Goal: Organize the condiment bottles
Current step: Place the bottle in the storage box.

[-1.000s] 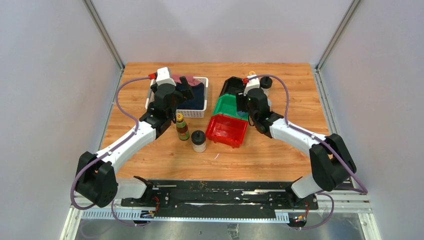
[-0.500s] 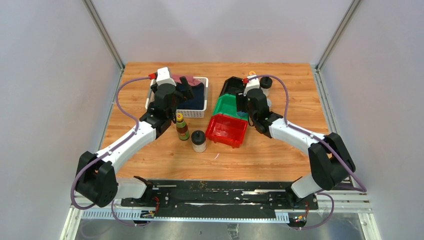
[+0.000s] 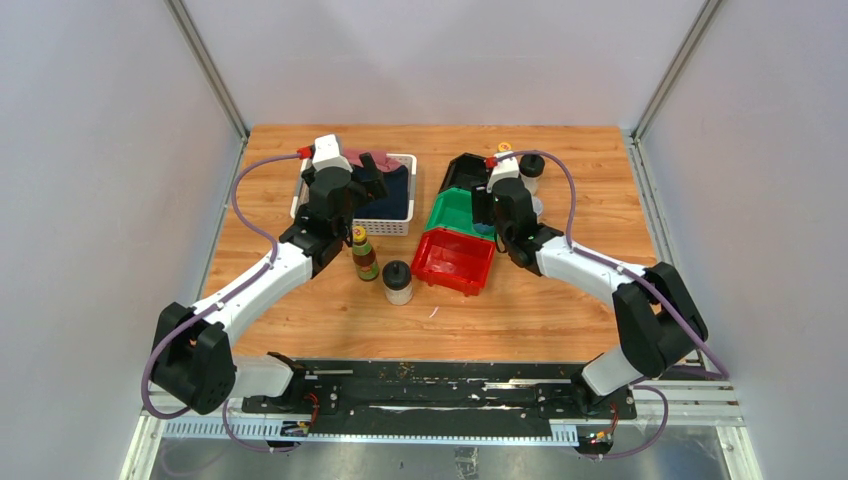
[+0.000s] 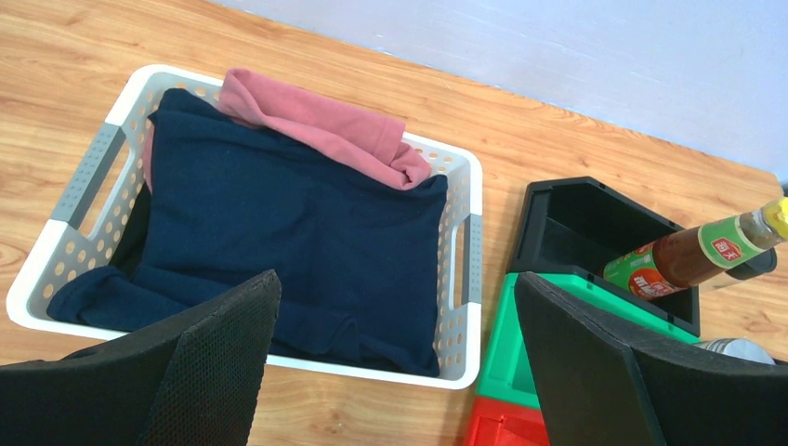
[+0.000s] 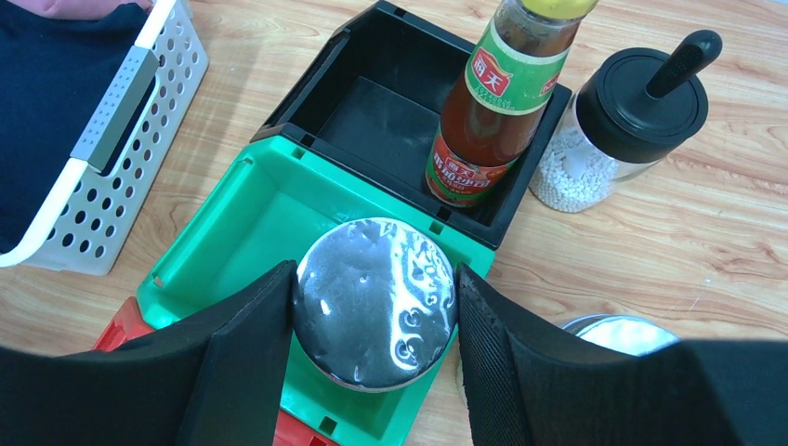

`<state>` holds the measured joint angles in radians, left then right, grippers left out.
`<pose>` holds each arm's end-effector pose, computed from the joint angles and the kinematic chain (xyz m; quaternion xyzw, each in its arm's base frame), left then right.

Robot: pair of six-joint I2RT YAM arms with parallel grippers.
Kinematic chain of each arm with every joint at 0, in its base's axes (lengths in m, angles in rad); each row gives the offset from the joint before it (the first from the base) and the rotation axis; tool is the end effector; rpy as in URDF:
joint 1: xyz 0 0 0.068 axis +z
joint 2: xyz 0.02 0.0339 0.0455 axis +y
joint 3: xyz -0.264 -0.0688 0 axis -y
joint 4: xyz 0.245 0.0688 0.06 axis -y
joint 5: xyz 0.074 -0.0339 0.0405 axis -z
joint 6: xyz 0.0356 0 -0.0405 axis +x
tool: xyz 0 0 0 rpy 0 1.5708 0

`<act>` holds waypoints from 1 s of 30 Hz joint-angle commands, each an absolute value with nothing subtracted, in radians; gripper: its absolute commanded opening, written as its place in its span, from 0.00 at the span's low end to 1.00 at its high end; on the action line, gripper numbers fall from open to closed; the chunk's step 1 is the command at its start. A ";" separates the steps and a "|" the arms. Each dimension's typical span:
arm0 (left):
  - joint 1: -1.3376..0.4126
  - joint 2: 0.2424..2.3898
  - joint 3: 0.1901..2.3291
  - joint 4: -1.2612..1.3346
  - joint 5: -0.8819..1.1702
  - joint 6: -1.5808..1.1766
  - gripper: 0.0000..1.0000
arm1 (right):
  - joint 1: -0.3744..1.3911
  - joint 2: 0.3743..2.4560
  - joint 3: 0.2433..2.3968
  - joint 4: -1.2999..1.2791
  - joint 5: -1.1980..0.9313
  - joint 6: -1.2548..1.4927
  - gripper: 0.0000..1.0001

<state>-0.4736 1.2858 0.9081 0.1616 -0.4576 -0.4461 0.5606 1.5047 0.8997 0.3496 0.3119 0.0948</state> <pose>0.2734 -0.1224 0.3096 -0.1317 0.7608 -0.1125 0.6254 0.2960 0.1729 0.2597 -0.0881 0.7826 0.0780 0.6113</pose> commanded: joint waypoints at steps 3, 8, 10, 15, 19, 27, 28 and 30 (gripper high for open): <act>-0.479 1.293 0.890 0.156 -0.482 -0.460 1.00 | 0.566 1.523 0.893 0.379 0.356 0.116 0.05; -0.479 1.293 0.887 0.157 -0.483 -0.462 1.00 | 0.571 1.525 0.895 0.374 0.367 0.116 0.32; -0.479 1.293 0.887 0.157 -0.482 -0.461 1.00 | 0.570 1.525 0.898 0.373 0.368 0.115 0.40; -0.479 1.294 0.887 0.157 -0.482 -0.463 1.00 | 0.573 1.526 0.900 0.371 0.372 0.115 0.59; -0.479 1.295 0.887 0.157 -0.482 -0.465 1.00 | 0.576 1.519 0.901 0.369 0.376 0.114 0.66; -0.479 1.295 0.887 0.158 -0.479 -0.467 1.00 | 0.578 1.506 0.906 0.367 0.388 0.110 0.72; -0.479 1.294 0.887 0.157 -0.479 -0.468 1.00 | 0.579 1.505 0.909 0.366 0.389 0.110 0.73; -0.479 1.292 0.887 0.157 -0.478 -0.468 1.00 | 0.579 1.504 0.911 0.365 0.390 0.110 0.73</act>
